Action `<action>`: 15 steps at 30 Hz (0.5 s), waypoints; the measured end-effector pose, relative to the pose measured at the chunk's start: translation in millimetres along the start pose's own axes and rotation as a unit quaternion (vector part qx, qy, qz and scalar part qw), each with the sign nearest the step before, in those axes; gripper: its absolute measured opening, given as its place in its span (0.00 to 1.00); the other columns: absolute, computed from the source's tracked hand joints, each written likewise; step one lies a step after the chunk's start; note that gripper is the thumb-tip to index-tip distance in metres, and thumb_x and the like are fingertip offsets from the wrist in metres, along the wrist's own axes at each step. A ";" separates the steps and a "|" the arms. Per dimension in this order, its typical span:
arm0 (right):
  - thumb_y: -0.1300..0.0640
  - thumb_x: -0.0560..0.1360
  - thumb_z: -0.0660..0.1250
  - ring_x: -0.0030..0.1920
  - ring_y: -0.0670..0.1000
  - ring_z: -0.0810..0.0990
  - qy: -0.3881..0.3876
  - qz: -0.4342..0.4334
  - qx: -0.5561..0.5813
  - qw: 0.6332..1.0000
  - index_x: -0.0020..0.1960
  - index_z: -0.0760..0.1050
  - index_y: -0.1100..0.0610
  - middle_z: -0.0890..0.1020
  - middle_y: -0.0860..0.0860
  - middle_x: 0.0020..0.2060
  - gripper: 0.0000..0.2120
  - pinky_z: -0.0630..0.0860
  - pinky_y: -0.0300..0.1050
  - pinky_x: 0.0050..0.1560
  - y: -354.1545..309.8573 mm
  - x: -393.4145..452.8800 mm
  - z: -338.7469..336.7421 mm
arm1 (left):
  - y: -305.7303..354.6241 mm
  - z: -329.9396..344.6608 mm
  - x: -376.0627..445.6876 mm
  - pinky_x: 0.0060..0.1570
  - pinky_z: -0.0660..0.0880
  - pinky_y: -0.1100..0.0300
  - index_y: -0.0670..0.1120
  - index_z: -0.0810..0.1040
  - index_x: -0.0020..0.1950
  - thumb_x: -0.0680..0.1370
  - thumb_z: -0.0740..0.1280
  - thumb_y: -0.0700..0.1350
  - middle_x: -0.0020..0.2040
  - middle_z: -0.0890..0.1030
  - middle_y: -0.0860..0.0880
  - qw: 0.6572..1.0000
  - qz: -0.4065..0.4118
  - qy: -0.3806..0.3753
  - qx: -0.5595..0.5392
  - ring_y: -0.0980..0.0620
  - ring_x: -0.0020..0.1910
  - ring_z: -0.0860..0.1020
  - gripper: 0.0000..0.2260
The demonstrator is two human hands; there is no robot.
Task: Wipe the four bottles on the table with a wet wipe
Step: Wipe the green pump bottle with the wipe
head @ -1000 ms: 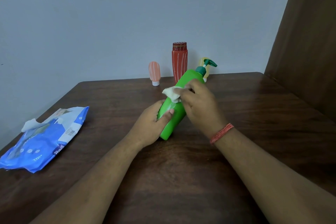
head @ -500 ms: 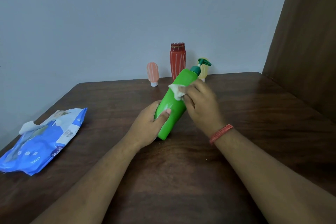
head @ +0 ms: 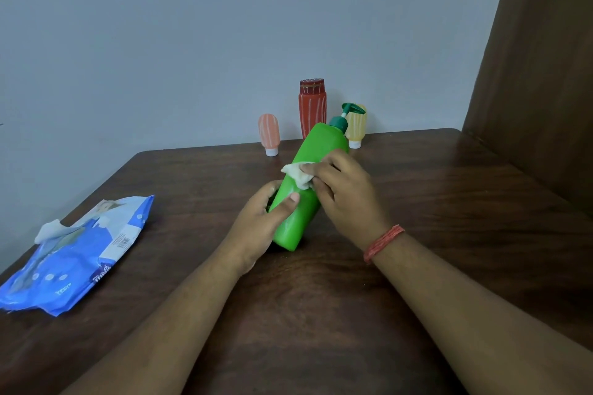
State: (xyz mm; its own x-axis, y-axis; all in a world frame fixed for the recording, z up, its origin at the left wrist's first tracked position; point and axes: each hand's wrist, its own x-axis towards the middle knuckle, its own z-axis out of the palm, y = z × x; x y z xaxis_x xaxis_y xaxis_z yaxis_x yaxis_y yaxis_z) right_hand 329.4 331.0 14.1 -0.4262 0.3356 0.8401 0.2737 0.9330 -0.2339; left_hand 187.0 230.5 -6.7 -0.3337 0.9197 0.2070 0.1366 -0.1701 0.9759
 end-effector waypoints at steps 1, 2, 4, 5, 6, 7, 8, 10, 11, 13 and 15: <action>0.64 0.77 0.65 0.41 0.54 0.76 0.008 -0.004 0.011 1.000 0.55 0.83 0.62 0.75 0.55 0.41 0.10 0.77 0.53 0.40 -2.5 0.1 0.9 | 1.0 1.1 -0.9 0.47 0.81 0.48 0.48 0.79 0.61 0.77 0.70 0.53 0.57 0.83 0.41 0.999 -0.010 -0.003 -0.051 0.42 0.53 0.82 0.16; 0.64 0.77 0.63 0.41 0.54 0.76 0.016 -0.006 0.021 1.000 0.55 0.83 0.62 0.75 0.55 0.41 0.11 0.76 0.53 0.40 -5.1 0.2 1.8 | 2.1 1.9 -1.8 0.47 0.81 0.43 0.45 0.78 0.63 0.78 0.70 0.52 0.58 0.82 0.37 0.994 -0.021 -0.008 -0.104 0.38 0.52 0.82 0.16; 0.63 0.77 0.62 0.41 0.54 0.76 0.032 -0.001 0.026 0.999 0.54 0.83 0.62 0.76 0.56 0.41 0.12 0.76 0.54 0.41 -7.4 0.4 3.3 | 4.8 3.2 -2.0 0.45 0.80 0.38 0.43 0.77 0.64 0.78 0.69 0.52 0.58 0.81 0.35 0.983 -0.045 -0.014 -0.180 0.34 0.51 0.81 0.18; 0.63 0.77 0.63 0.42 0.54 0.76 0.039 0.007 0.025 0.999 0.54 0.83 0.63 0.76 0.56 0.42 0.11 0.76 0.54 0.42 -6.9 0.8 3.7 | 6.2 3.9 -1.5 0.43 0.80 0.40 0.43 0.76 0.63 0.79 0.68 0.53 0.57 0.81 0.35 0.979 -0.054 -0.016 -0.196 0.35 0.50 0.81 0.18; 0.64 0.77 0.63 0.42 0.54 0.76 0.042 0.016 0.027 0.999 0.54 0.83 0.63 0.76 0.56 0.42 0.11 0.76 0.54 0.42 -6.2 1.0 3.7 | 7.2 4.5 -1.1 0.41 0.80 0.42 0.44 0.77 0.63 0.79 0.66 0.54 0.56 0.82 0.37 0.976 -0.063 -0.020 -0.207 0.35 0.50 0.81 0.17; 0.65 0.76 0.64 0.42 0.54 0.76 0.041 0.021 0.032 0.998 0.54 0.82 0.63 0.76 0.55 0.43 0.10 0.77 0.53 0.43 -6.0 0.8 3.5 | 7.8 4.8 -1.1 0.40 0.80 0.43 0.45 0.77 0.63 0.79 0.64 0.55 0.55 0.82 0.38 0.973 -0.070 -0.023 -0.219 0.36 0.50 0.81 0.18; 0.65 0.76 0.65 0.42 0.54 0.76 0.036 0.018 0.038 0.998 0.55 0.82 0.63 0.76 0.55 0.43 0.10 0.77 0.53 0.43 -6.9 0.2 3.0 | 7.7 4.2 -0.7 0.41 0.80 0.44 0.45 0.77 0.64 0.78 0.62 0.54 0.55 0.82 0.39 0.969 -0.074 -0.025 -0.236 0.37 0.50 0.81 0.19; 0.64 0.76 0.66 0.42 0.53 0.76 0.013 -0.007 0.051 0.999 0.56 0.82 0.62 0.76 0.55 0.43 0.11 0.77 0.52 0.43 -8.9 -0.6 2.0 | 6.5 1.5 0.4 0.42 0.79 0.45 0.44 0.75 0.69 0.78 0.62 0.53 0.56 0.81 0.39 0.960 -0.073 -0.025 -0.269 0.39 0.49 0.81 0.22; 0.63 0.76 0.65 0.42 0.53 0.76 0.004 -0.019 0.051 0.999 0.57 0.82 0.62 0.76 0.55 0.42 0.12 0.77 0.51 0.43 -9.2 0.0 1.4 | 6.4 0.1 1.0 0.44 0.78 0.45 0.44 0.73 0.71 0.79 0.62 0.52 0.57 0.81 0.39 0.957 -0.072 -0.028 -0.278 0.40 0.50 0.80 0.23; 0.63 0.77 0.64 0.42 0.53 0.76 0.016 -0.016 0.037 0.999 0.56 0.82 0.62 0.76 0.55 0.42 0.12 0.77 0.51 0.42 -7.0 1.9 1.6 | 7.0 -1.0 1.8 0.46 0.76 0.47 0.46 0.74 0.72 0.79 0.62 0.52 0.58 0.80 0.40 0.959 -0.071 -0.043 -0.270 0.40 0.52 0.78 0.22; 0.67 0.76 0.65 0.43 0.52 0.76 0.046 0.015 0.034 0.998 0.55 0.83 0.62 0.76 0.55 0.43 0.11 0.77 0.51 0.43 -4.9 2.1 2.1 | 7.5 -0.2 2.2 0.46 0.75 0.48 0.49 0.77 0.69 0.79 0.62 0.52 0.58 0.81 0.41 0.964 -0.071 -0.060 -0.248 0.40 0.52 0.78 0.19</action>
State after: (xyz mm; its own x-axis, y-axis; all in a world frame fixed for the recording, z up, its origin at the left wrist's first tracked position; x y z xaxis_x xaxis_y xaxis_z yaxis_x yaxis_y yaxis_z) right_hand 325.2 327.4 16.0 -0.3373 0.3537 0.8725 0.2256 0.9301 -0.2898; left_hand 187.2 231.2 1.0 -0.2016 0.9754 0.0890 -0.3756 -0.1609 0.9127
